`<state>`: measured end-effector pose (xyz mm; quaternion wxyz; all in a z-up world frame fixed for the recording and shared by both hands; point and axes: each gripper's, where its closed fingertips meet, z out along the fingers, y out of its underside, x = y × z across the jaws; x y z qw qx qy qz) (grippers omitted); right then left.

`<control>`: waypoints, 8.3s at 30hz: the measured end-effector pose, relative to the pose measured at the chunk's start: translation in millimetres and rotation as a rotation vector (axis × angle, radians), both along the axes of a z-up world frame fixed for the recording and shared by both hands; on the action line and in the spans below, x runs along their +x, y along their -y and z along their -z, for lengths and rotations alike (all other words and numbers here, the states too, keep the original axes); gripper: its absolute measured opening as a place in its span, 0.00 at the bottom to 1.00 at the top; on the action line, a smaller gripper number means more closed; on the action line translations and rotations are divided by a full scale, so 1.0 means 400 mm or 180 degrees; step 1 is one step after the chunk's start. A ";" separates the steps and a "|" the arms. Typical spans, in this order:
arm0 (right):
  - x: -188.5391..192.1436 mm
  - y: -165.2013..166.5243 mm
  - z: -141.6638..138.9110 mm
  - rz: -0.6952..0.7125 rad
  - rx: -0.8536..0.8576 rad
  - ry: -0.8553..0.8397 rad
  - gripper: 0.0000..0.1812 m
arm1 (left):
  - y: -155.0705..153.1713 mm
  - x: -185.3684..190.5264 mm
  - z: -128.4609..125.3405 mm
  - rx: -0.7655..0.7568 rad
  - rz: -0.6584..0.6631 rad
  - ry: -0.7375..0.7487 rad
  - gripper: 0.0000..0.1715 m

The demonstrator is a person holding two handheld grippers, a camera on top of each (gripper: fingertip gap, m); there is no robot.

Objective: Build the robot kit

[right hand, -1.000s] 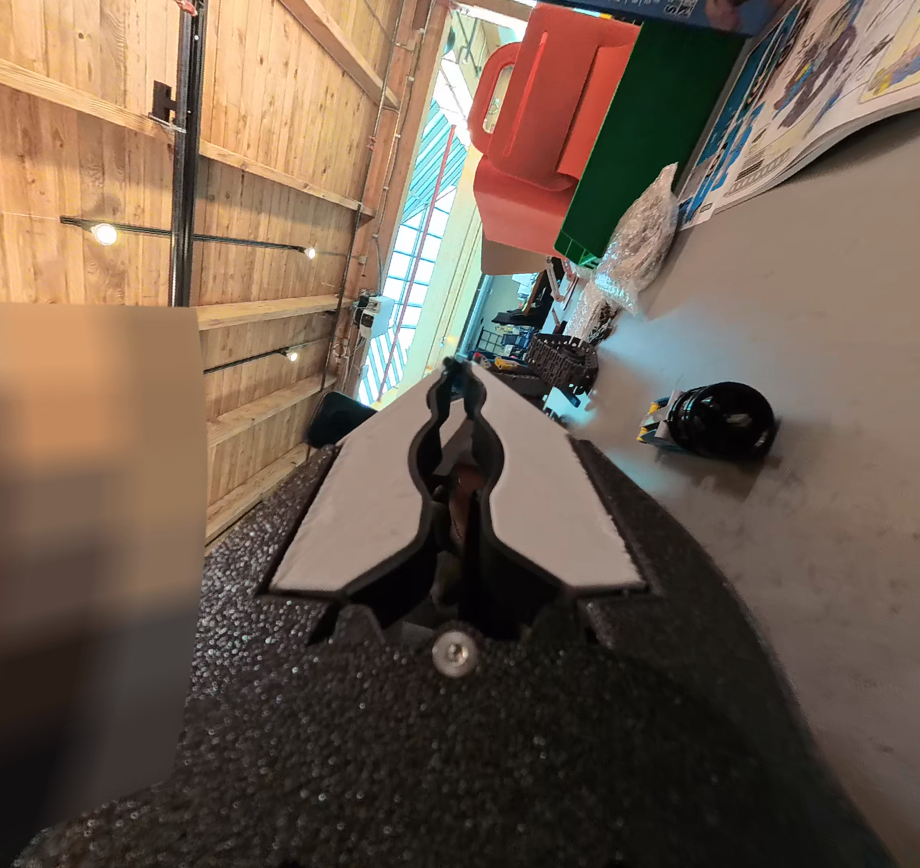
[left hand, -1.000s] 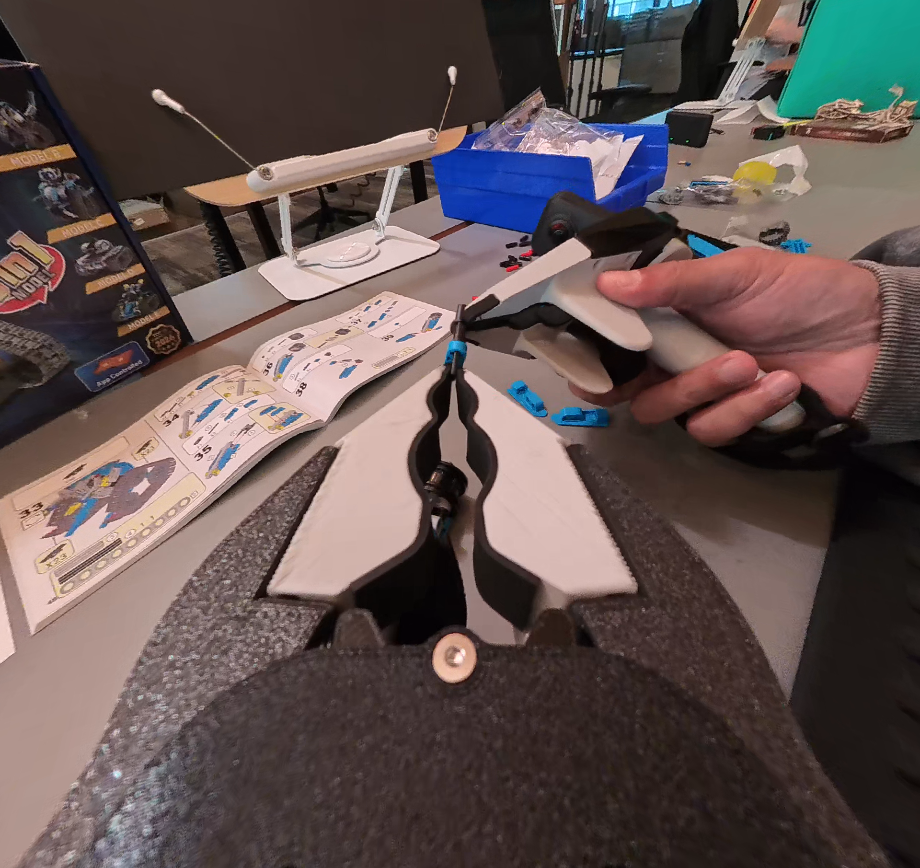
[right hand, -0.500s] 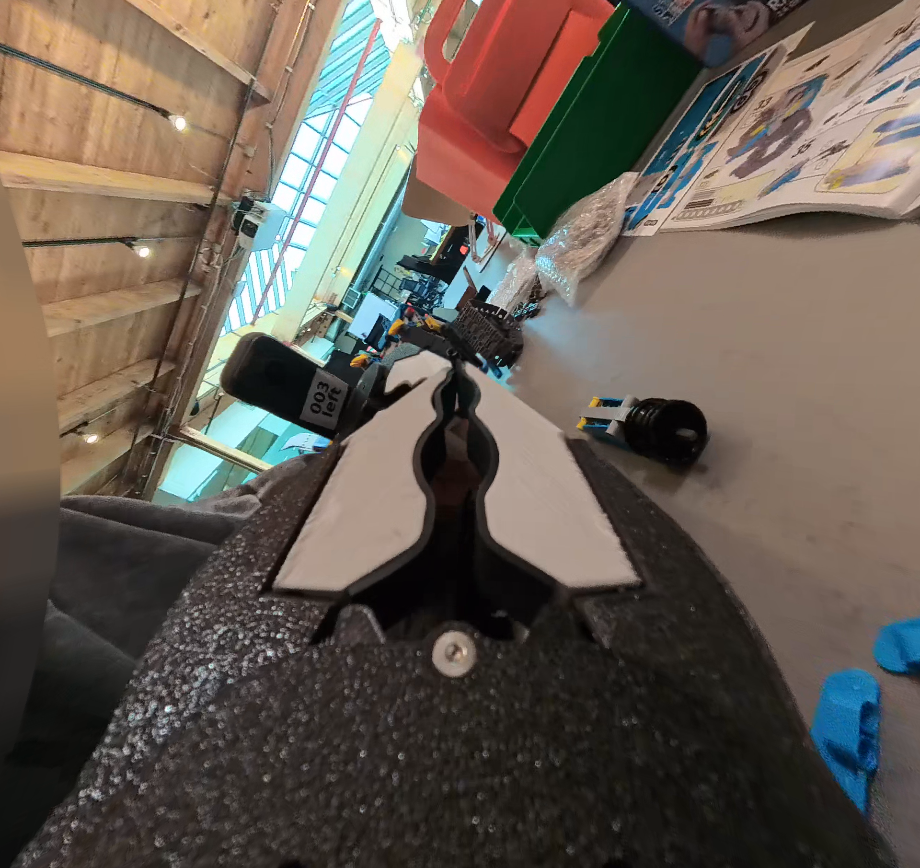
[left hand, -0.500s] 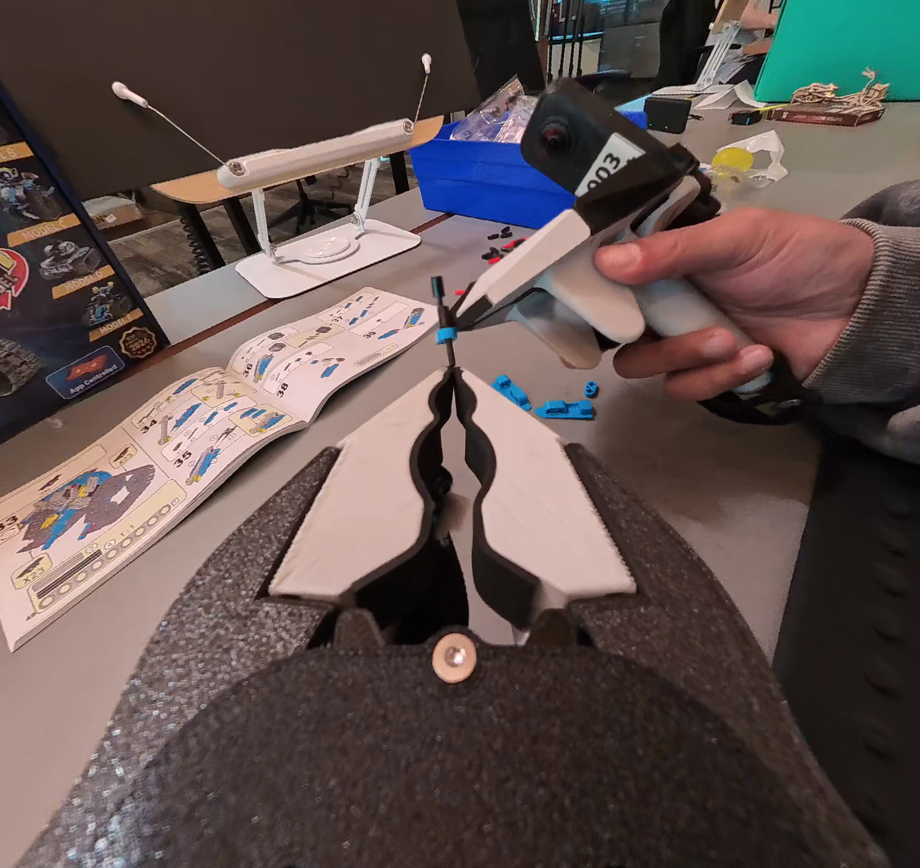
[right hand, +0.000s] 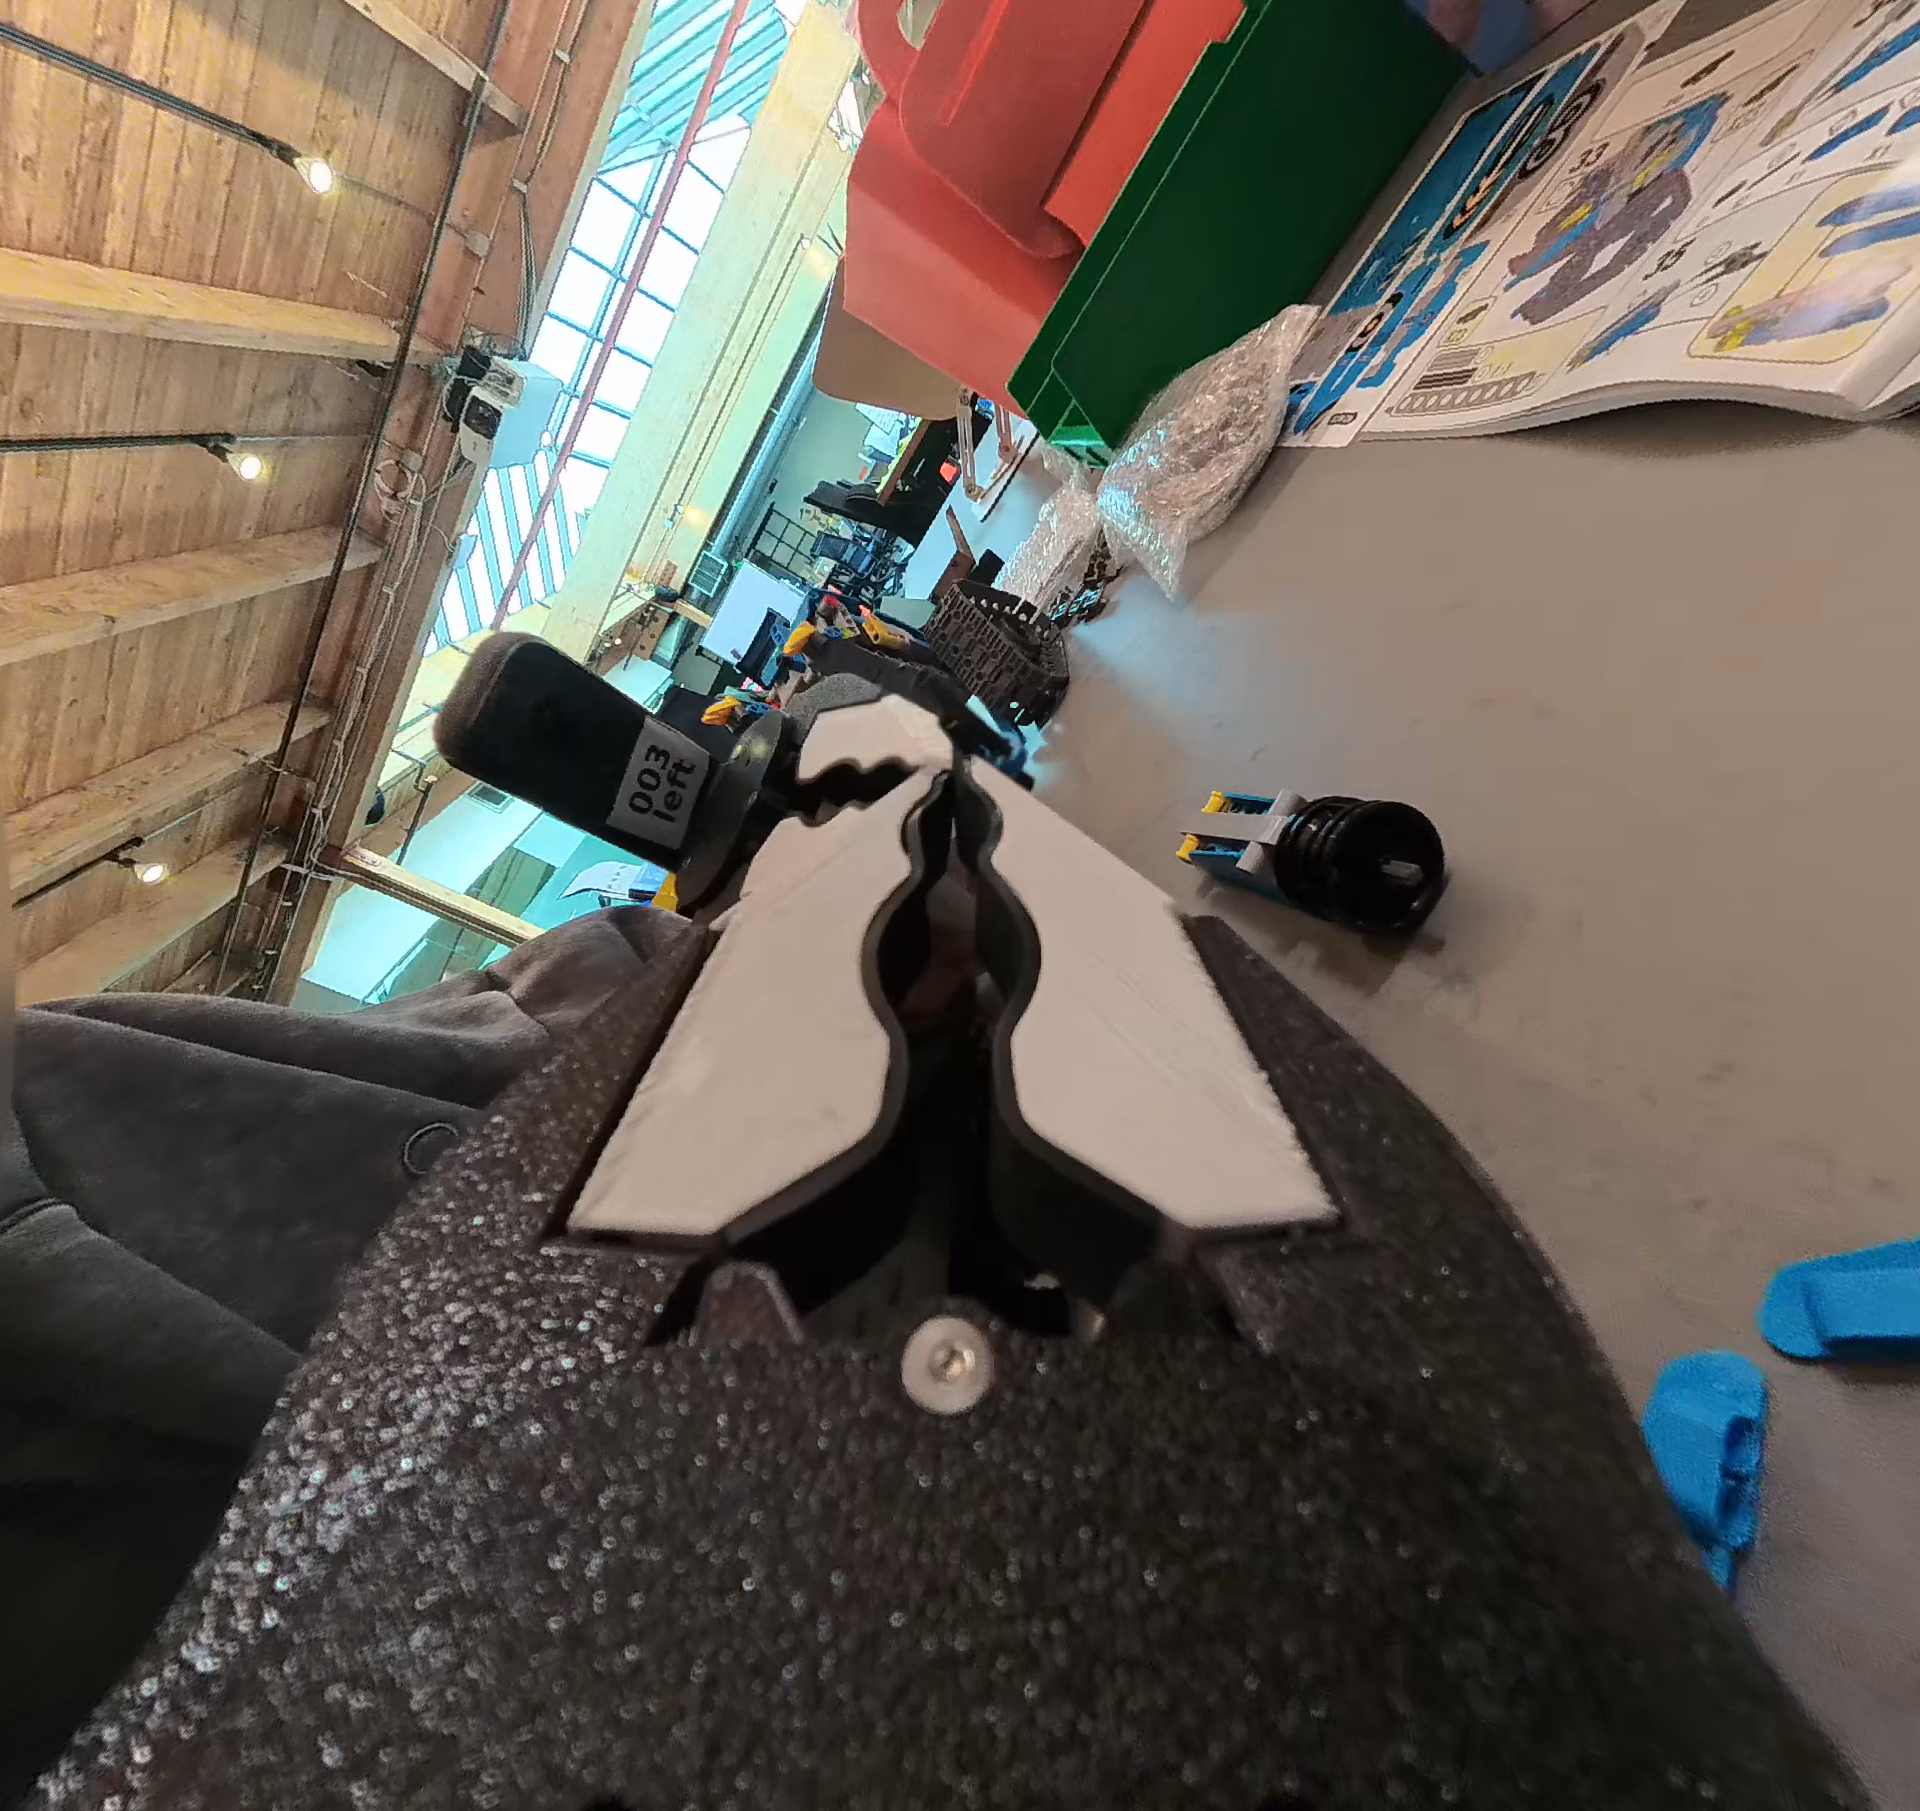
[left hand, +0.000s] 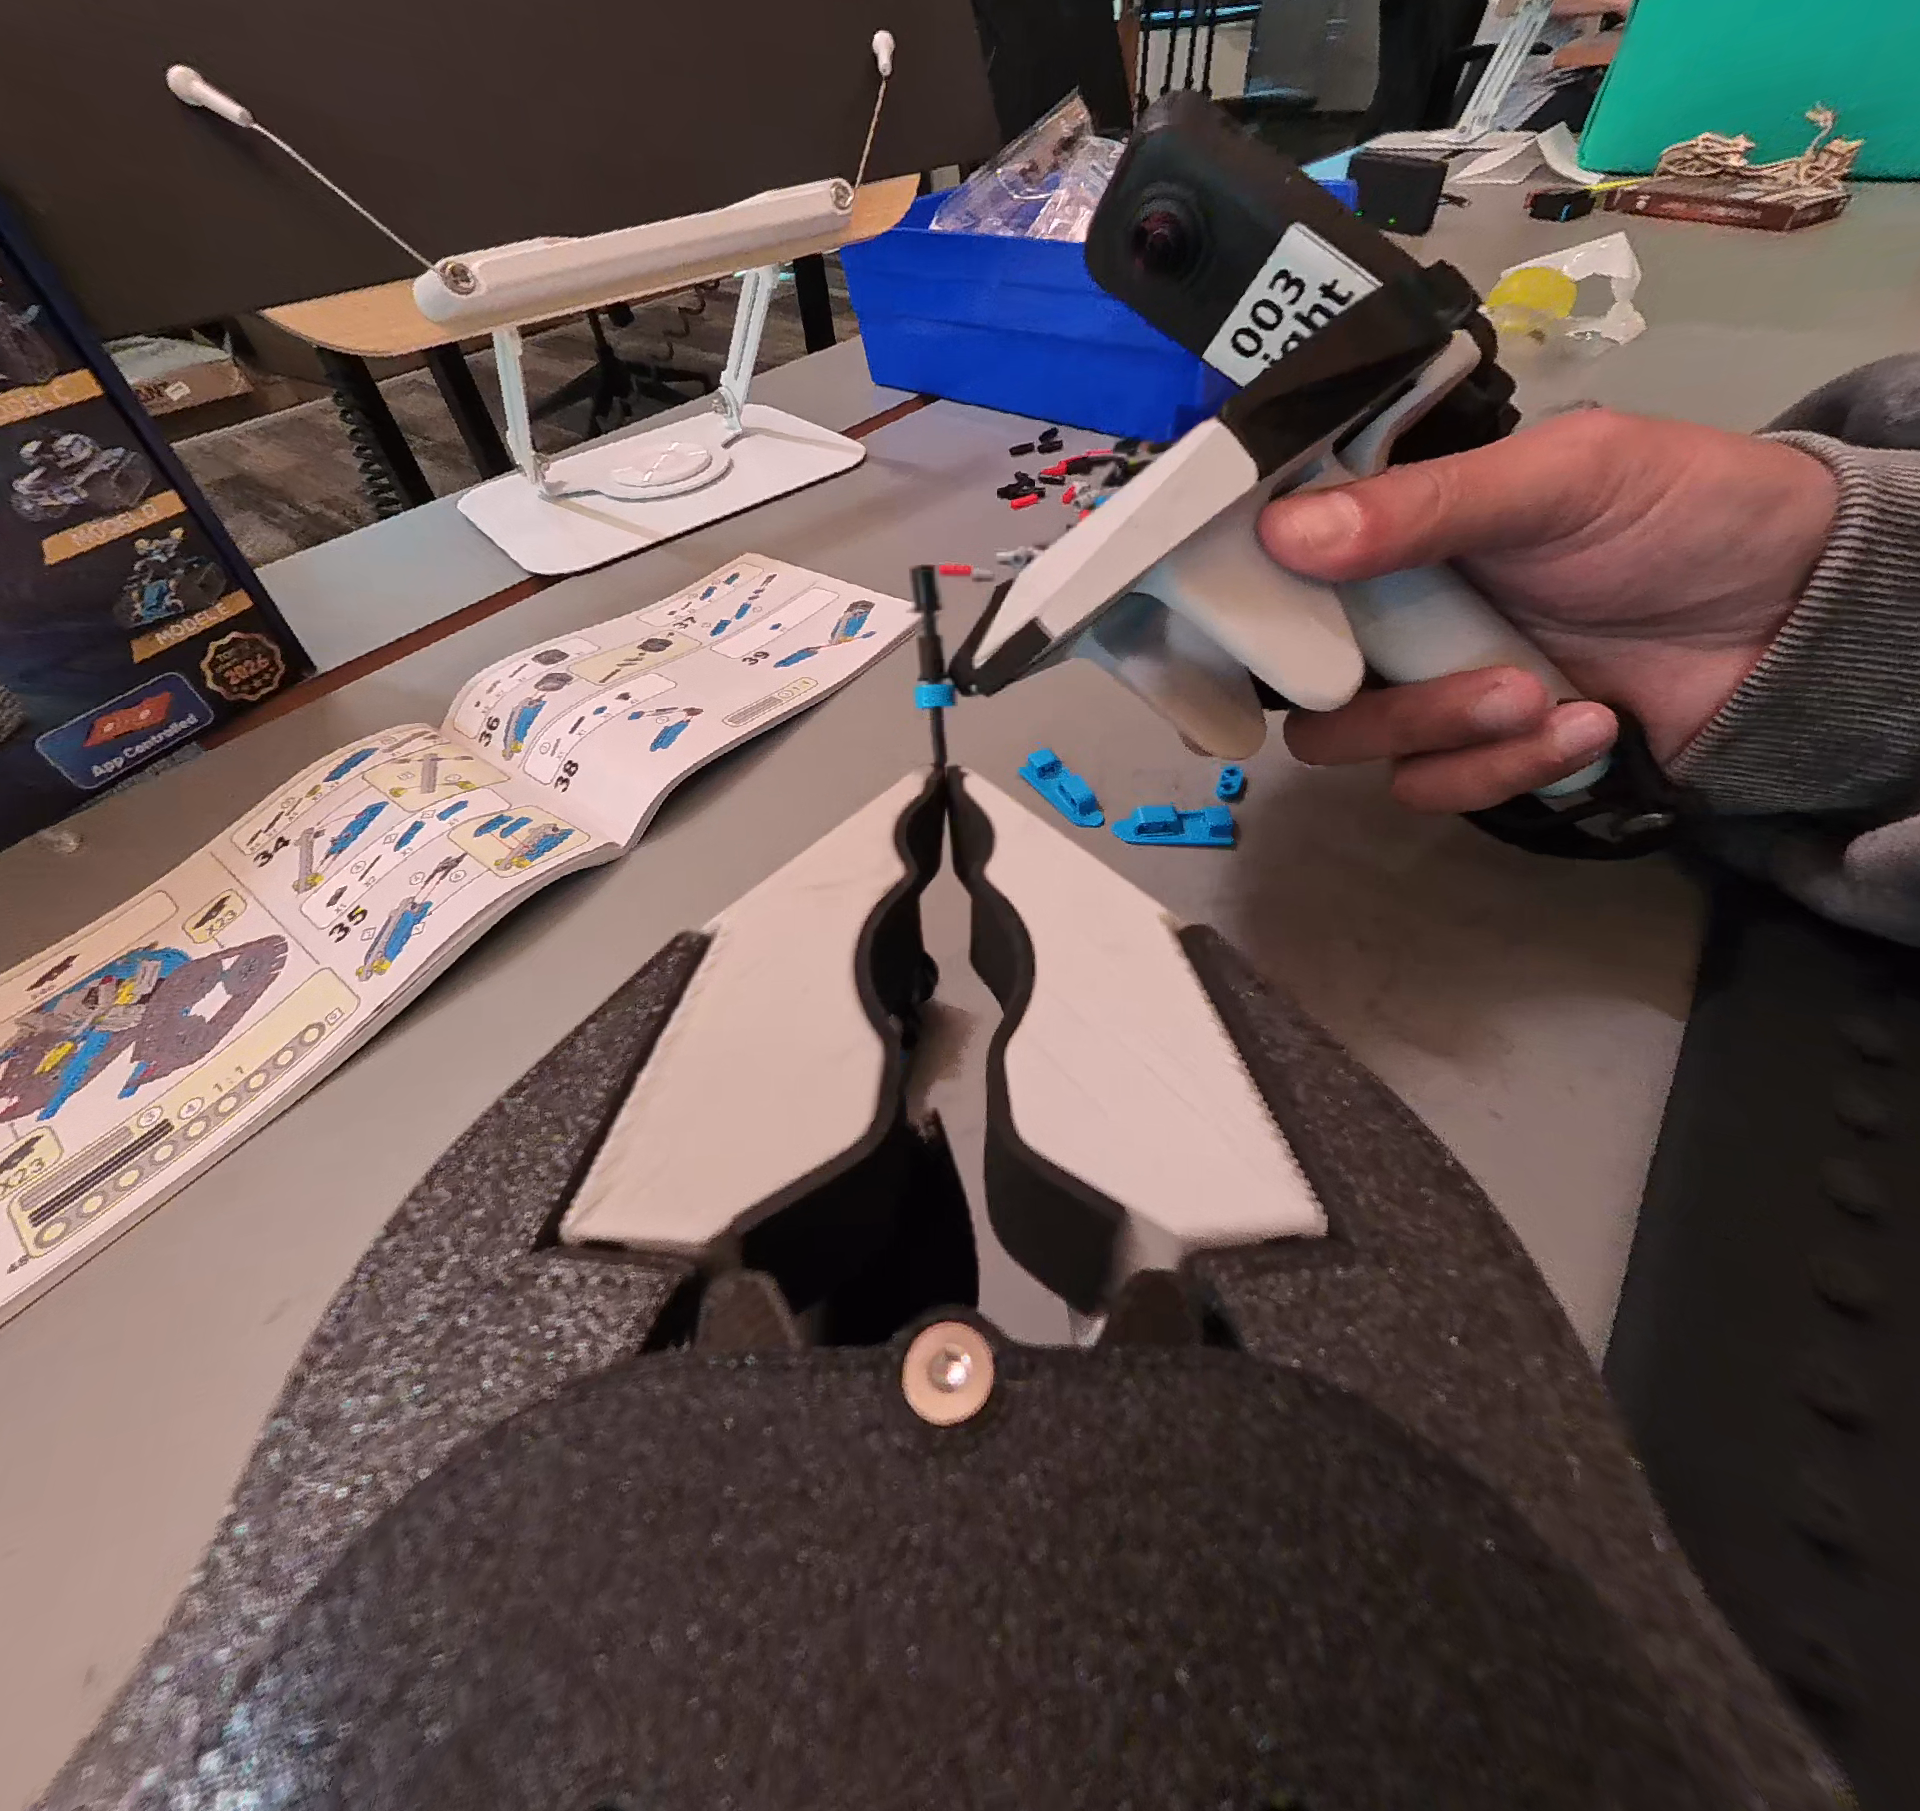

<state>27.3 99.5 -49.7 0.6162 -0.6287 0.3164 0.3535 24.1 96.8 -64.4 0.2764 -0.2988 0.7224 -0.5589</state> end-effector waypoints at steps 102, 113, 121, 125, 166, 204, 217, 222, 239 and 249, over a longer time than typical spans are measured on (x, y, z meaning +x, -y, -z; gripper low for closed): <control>0.362 -0.504 0.278 -0.1112 -0.2475 0.2813 0.12 | -0.178 -0.025 0.080 -0.0714 -0.0312 -0.1048 0.09; 0.341 -0.471 0.235 -0.0982 -0.2401 0.2900 0.08 | -0.178 -0.023 0.081 -0.0731 -0.0311 -0.1058 0.09; 0.396 -0.122 0.013 -0.0321 -0.2961 0.3228 0.08 | -0.181 -0.023 0.077 -0.0719 -0.0331 -0.1011 0.09; 0.431 0.273 -0.083 0.0361 -0.3441 0.3073 0.00 | -0.177 -0.024 0.080 -0.0619 -0.0345 -0.0977 0.09; 0.726 0.603 0.253 0.1122 -0.3992 0.0818 0.00 | -0.160 -0.031 0.088 -0.0404 -0.0324 -0.0911 0.10; 0.605 0.596 0.246 0.0731 -0.4412 0.1073 0.15 | -0.152 -0.034 0.096 -0.0369 -0.0284 -0.0964 0.10; 0.555 0.467 0.283 0.0135 -0.4116 0.1393 0.02 | -0.153 -0.035 0.095 -0.0392 -0.0276 -0.0970 0.10; 0.511 0.648 0.288 0.0149 -0.4664 0.1129 0.03 | -0.151 -0.034 0.098 -0.0393 -0.0264 -0.0997 0.10; 0.454 0.338 0.284 -0.0233 -0.3589 0.1926 0.14 | -0.148 -0.037 0.100 -0.0343 -0.0258 -0.0986 0.10; 0.458 0.408 0.286 -0.0244 -0.3742 0.1752 0.02 | -0.146 -0.038 0.100 -0.0351 -0.0239 -0.1001 0.10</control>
